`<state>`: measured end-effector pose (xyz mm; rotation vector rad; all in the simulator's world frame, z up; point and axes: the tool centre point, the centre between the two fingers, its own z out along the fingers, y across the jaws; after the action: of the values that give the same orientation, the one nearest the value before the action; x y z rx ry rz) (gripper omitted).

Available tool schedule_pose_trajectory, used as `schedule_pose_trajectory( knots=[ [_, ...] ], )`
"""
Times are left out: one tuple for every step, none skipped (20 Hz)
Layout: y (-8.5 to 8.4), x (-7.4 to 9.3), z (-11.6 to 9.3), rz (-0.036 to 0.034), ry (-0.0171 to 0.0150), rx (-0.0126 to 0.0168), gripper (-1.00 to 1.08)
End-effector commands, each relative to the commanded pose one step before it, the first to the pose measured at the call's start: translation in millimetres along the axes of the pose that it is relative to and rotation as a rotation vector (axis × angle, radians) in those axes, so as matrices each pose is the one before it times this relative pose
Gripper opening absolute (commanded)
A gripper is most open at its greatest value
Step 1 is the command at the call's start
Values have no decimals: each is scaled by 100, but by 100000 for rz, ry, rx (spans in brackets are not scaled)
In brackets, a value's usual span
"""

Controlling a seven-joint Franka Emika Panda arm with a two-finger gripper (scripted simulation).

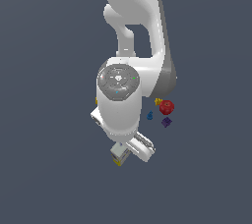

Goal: Pick up a designated object from a clutter of objects.

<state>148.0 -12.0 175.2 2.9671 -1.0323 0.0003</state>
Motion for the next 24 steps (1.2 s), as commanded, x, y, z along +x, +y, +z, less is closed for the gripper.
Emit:
schedule_pose_trajectory(
  knots=[
    [39, -32, 1289, 129, -26, -30, 100],
    [-18, -14, 373, 0, 0, 0, 100],
    [20, 20, 286, 67, 15, 10, 100],
    [-19, 3, 224, 0, 0, 0, 100],
    [-21, 12, 150, 0, 0, 0, 100],
    [-23, 22, 75, 0, 0, 0, 100],
    [-25, 32, 1, 0, 0, 0, 100],
    [-21, 33, -52, 0, 0, 0, 100],
    [-7, 11, -25, 0, 0, 0, 100],
    [0, 0, 0, 0, 0, 0, -100],
    [0, 0, 0, 0, 0, 0, -100],
    [0, 0, 0, 0, 0, 0, -100],
    [0, 0, 0, 0, 0, 0, -100],
    [0, 0, 0, 0, 0, 0, -100],
    [0, 0, 0, 0, 0, 0, -100],
    [0, 0, 0, 0, 0, 0, -100],
    [0, 0, 0, 0, 0, 0, -100],
    [0, 0, 0, 0, 0, 0, -100],
    [0, 0, 0, 0, 0, 0, -100],
    [8, -10, -3, 0, 0, 0, -100],
    [-5, -12, -30, 0, 0, 0, -100],
    [-14, -36, -89, 0, 0, 0, -100],
    [-23, -61, -149, 0, 0, 0, -100],
    [-32, -86, -209, 0, 0, 0, -100]
  ],
)
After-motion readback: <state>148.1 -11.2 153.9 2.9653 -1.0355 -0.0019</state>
